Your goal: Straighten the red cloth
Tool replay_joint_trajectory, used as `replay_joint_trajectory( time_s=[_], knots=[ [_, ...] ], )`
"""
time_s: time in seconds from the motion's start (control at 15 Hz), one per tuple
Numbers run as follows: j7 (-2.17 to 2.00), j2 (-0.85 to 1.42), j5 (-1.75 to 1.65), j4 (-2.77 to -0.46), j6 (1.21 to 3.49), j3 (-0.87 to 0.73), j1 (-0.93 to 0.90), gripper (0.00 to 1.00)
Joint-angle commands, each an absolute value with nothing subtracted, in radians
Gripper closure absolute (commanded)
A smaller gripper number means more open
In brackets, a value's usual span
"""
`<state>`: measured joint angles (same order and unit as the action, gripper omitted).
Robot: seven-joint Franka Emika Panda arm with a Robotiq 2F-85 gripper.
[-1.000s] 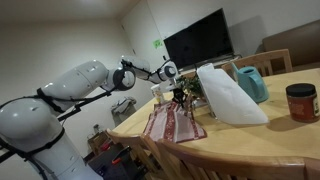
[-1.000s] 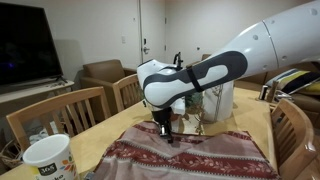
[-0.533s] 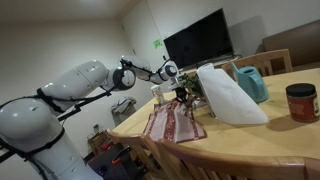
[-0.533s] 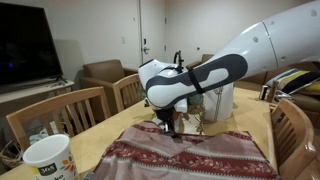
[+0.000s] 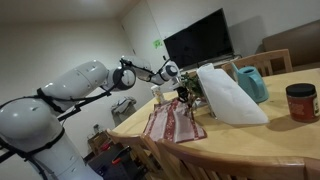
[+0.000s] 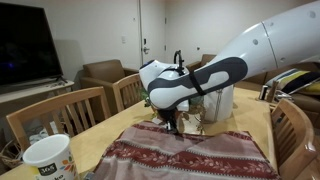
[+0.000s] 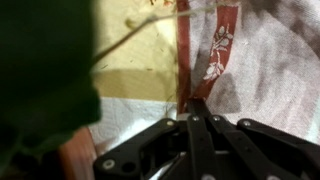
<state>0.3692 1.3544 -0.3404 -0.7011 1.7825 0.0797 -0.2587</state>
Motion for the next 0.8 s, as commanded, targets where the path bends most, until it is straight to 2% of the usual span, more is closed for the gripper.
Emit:
replay_joint_trajectory(
  time_s=[0.0, 0.73],
  knots=[
    [0.363, 1.364, -0.364, -0.677, 1.776, 0.06, -0.274, 1.0],
    [0.36, 1.338, -0.402, -0.651, 1.845, 0.083, -0.312, 1.0]
  ],
)
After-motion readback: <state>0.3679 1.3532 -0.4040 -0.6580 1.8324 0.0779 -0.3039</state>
